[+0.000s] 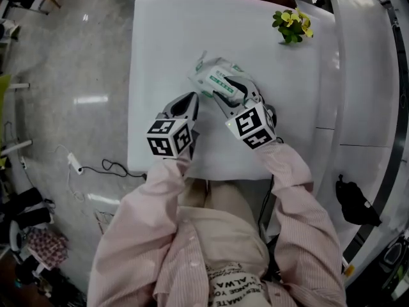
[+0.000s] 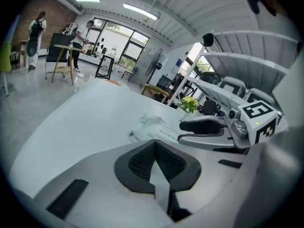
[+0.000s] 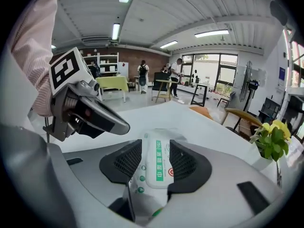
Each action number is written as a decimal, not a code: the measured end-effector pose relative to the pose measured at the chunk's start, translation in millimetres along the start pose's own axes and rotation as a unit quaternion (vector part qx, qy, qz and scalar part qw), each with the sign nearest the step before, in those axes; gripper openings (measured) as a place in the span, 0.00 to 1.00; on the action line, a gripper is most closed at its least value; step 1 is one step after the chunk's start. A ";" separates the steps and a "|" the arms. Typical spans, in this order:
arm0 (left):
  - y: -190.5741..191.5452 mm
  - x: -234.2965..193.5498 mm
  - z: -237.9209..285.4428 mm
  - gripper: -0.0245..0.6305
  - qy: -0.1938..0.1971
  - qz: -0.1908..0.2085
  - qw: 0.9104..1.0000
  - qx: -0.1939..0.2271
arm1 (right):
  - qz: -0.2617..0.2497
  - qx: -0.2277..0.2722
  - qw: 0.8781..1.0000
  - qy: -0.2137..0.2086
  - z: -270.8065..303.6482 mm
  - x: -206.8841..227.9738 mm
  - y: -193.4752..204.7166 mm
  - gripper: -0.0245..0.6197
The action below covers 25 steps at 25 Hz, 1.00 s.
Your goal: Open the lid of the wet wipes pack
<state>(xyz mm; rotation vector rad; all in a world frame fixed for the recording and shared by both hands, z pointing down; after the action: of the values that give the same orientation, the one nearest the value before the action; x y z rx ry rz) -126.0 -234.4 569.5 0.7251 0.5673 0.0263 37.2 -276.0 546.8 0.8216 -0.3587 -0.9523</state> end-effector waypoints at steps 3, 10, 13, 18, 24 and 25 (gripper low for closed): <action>1.9 -2.2 7.0 0.04 0.011 -0.002 1.000 -0.005 | -0.011 -0.015 1.000 0.007 7.5 -1.5 3.7 0.30; 2.8 -2.1 23.3 0.04 0.045 0.000 0.999 -0.021 | -0.033 -0.044 0.998 0.021 16.8 -3.4 10.1 0.25; 4.0 -1.9 30.6 0.04 0.053 0.001 0.998 -0.032 | -0.050 -0.053 0.997 0.020 19.6 -6.7 10.8 0.21; 4.2 -3.4 38.6 0.04 0.060 0.001 0.997 -0.045 | -0.065 -0.057 0.996 0.018 22.1 -9.7 12.9 0.19; 3.7 -4.8 42.8 0.04 0.064 0.003 0.996 -0.057 | -0.065 -0.064 0.996 0.015 22.9 -10.0 11.5 0.17; 3.9 -4.8 43.5 0.04 0.064 0.005 0.996 -0.059 | -0.061 -0.064 0.996 0.013 22.5 -9.6 11.2 0.17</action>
<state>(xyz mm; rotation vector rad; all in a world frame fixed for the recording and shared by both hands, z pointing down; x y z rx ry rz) -107.7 -259.4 600.6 0.6141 0.6777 0.1156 24.8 -274.8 570.7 0.7447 -0.2245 -1.0665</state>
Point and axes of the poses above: the fingertips, and each gripper's own axes: z forward along the fingers, x to its right, y out of its underside, the point moved 9 cm from there along -z, backward along the fingers, and after that the axes turned 3 degrees about -x, right-handed, at the moved point
